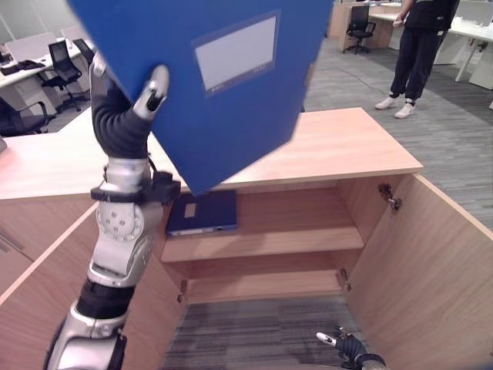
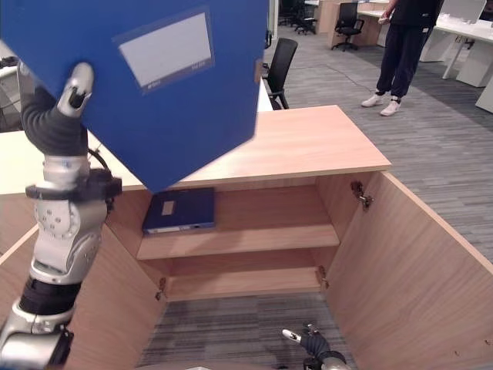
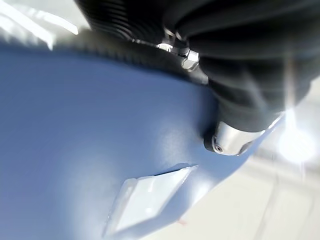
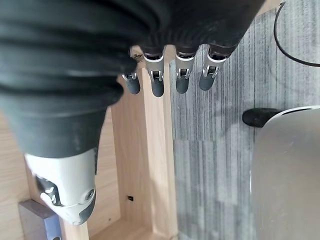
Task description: Put the empty folder in the office cabinet
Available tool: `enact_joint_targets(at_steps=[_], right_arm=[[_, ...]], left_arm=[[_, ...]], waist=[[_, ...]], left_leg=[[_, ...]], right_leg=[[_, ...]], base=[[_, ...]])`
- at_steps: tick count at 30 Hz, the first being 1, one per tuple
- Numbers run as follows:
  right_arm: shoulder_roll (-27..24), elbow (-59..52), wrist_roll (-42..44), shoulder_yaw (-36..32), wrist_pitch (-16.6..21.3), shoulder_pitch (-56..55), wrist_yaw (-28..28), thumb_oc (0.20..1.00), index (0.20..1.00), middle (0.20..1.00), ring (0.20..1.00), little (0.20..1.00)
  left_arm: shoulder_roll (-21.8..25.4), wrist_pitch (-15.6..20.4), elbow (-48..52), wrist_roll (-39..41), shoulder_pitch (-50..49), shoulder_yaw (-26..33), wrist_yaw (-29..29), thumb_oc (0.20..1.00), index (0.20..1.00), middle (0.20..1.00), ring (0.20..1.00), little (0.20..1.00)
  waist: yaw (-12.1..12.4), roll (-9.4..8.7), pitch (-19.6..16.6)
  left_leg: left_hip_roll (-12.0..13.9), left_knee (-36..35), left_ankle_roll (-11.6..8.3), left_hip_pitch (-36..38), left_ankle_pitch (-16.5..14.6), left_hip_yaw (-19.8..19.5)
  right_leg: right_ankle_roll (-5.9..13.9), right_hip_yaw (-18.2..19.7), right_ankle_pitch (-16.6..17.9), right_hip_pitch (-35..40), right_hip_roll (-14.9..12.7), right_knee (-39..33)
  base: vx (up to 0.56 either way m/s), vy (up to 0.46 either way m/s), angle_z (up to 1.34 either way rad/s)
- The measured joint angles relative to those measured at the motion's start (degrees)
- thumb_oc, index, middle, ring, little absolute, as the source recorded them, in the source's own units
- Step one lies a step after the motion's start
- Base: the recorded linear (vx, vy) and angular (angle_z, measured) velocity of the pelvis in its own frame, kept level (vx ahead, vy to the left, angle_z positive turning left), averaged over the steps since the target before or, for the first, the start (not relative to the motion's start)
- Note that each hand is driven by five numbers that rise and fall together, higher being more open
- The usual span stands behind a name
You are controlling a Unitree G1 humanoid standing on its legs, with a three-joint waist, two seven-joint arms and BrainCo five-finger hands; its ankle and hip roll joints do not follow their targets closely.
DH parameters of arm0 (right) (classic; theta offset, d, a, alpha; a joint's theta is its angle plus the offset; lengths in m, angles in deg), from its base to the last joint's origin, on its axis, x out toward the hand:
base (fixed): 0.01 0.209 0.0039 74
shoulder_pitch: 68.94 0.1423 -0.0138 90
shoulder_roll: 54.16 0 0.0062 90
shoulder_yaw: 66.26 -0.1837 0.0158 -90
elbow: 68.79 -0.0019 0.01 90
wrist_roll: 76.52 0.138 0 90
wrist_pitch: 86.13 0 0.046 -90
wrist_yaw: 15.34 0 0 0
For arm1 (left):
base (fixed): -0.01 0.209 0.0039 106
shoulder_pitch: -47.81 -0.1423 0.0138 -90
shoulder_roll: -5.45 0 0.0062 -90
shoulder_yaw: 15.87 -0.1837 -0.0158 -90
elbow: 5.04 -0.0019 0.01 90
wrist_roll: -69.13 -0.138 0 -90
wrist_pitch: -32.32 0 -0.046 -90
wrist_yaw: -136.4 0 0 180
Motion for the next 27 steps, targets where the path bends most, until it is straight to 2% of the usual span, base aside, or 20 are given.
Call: enact_joint_targets(at_steps=[7,12,16,17,18,20,22,27], right_arm=[[0.0,1.7,0.0,0.0,0.0,0.4,0.9,1.000,1.000,1.000,1.000,1.000],[-0.2,0.2,0.1,0.0,-0.5,0.5,1.0,1.000,1.000,1.000,1.000,1.000],[-1.3,-9.3,2.3,-0.2,-1.4,-0.6,1.0,1.000,1.000,1.000,1.000,1.000],[-1.8,-14.0,2.6,-0.8,0.1,-0.9,1.2,1.000,1.000,1.000,1.000,1.000],[-2.3,-18.2,3.3,-1.5,-1.3,-1.5,1.1,1.000,1.000,1.000,1.000,1.000],[-5.6,-31.6,4.7,-3.0,-0.6,-3.1,1.5,1.000,1.000,1.000,1.000,1.000],[-8.2,-39.3,6.6,-5.6,0.6,-3.0,1.9,1.000,1.000,1.000,1.000,1.000],[-12.3,-48.4,9.4,-9.4,0.6,-2.7,3.1,1.000,1.000,1.000,1.000,1.000]], left_arm=[[0.1,-0.8,1.0,10.9,-5.1,0.4,6.2,0.200,0.200,0.200,0.200,0.200],[1.0,-4.7,-0.3,13.4,-14.7,0.7,7.6,0.200,0.200,0.200,0.200,0.200],[1.2,-6.8,-2.0,13.1,-18.3,1.8,7.4,0.200,0.200,0.200,0.200,0.200],[1.3,-7.5,-2.2,13.1,-19.3,2.4,7.3,0.200,0.200,0.200,0.200,0.200],[1.1,-7.5,-2.3,12.9,-19.8,2.6,7.4,0.200,0.200,0.200,0.200,0.200],[1.1,-8.1,-3.1,12.6,-20.8,2.9,7.6,0.200,0.200,0.200,0.200,0.200],[1.1,-9.1,-3.8,12.4,-21.3,2.8,7.7,0.200,0.200,0.200,0.200,0.200],[1.0,-9.7,-7.3,10.1,-21.8,3.0,8.6,0.200,0.200,0.200,0.200,0.200]], waist=[[1.5,-0.03,0.0],[2.1,0.13,0.2],[2.4,0.27,1.0],[2.2,0.37,1.4],[2.3,0.51,1.5],[2.1,0.65,1.5],[2.1,0.52,1.6],[2.0,-0.21,2.0]], left_leg=[[0.0,0.0,0.03,-0.2,0.0,-0.2],[0.0,0.0,0.32,-0.2,0.2,-0.3],[0.0,0.0,0.30,-0.2,0.3,-0.4],[0.0,0.0,0.04,-0.2,0.1,-0.4],[0.0,0.0,0.04,-0.2,0.1,-0.4],[0.0,0.0,0.04,-0.2,0.1,-0.3],[0.0,0.0,0.26,-0.1,0.2,-0.3],[0.0,0.0,0.34,-0.1,0.3,-0.2]], right_leg=[[0.01,-0.2,0.0,0.0,0.0,0.0],[-0.10,-0.3,-0.1,0.0,0.0,0.0],[-0.06,-0.4,-0.1,0.0,0.0,0.1],[-0.08,-0.4,-0.1,0.0,-0.1,0.0],[-0.07,-0.4,-0.1,0.1,0.0,0.0],[-0.07,-0.4,-0.1,0.0,0.0,0.0],[-0.08,-0.3,-0.1,0.0,-0.1,0.0],[-0.07,-0.2,-0.1,0.0,0.0,0.0]], base=[[0.00,0.001,0.00],[0.00,0.000,0.00],[0.00,0.006,0.01],[0.00,0.000,0.00],[0.00,0.000,0.00],[0.00,0.000,0.00],[0.00,0.000,0.00],[0.00,0.000,0.00]])
